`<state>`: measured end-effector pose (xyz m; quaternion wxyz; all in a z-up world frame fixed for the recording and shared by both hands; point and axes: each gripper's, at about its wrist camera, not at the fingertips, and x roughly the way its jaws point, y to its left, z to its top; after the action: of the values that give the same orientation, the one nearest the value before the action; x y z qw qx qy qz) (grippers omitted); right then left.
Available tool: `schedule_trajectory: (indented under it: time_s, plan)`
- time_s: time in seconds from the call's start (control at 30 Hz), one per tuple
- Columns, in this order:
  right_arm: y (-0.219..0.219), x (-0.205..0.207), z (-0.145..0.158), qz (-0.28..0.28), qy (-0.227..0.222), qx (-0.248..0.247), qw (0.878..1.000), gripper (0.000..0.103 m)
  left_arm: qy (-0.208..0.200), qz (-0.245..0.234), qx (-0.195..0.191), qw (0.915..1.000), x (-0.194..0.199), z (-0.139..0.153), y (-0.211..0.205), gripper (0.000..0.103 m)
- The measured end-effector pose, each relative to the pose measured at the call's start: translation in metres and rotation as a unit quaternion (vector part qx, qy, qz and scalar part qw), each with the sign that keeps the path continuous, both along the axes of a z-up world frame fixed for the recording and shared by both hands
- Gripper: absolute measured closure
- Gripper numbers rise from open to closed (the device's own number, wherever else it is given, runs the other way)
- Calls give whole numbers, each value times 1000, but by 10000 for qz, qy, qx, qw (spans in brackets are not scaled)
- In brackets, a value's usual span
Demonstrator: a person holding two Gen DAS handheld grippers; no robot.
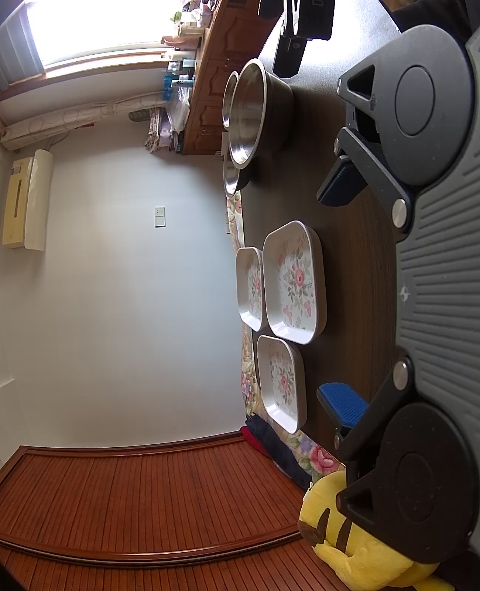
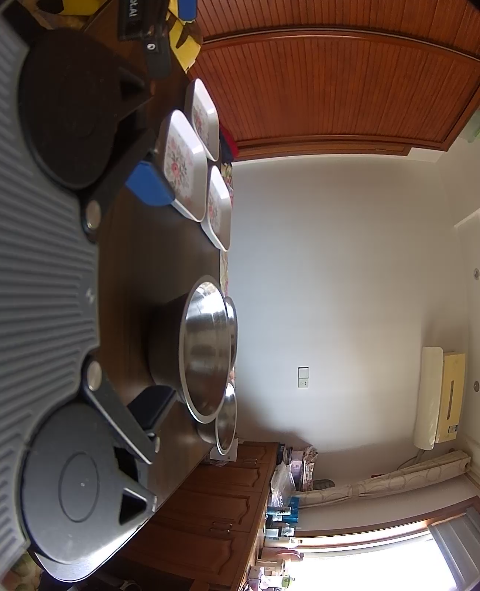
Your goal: Organize plates and bowls
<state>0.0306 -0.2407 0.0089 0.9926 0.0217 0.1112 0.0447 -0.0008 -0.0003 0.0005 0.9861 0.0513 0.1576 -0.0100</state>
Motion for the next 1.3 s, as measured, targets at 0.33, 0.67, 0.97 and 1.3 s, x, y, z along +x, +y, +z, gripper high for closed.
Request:
schedule_trajectory:
  time_s: [0.33, 0.67, 0.97, 1.3]
  plan:
    - [-1, -2, 0, -20, -37, -19, 10000, 0, 10, -9, 1, 10000, 0, 0, -1, 0]
    - [0, -2, 0, -16, -2, -16, 10000, 0, 9, -8, 1, 10000, -1, 0, -1, 0]
    - [0, -1, -1, -20, 5, -14, 10000, 0, 6, -7, 4, 10000, -1, 0, -1, 0]
    - [-1, -2, -1, -26, 1, -5, 10000, 0, 0, 1, 14, 10000, -1, 0, -2, 0]
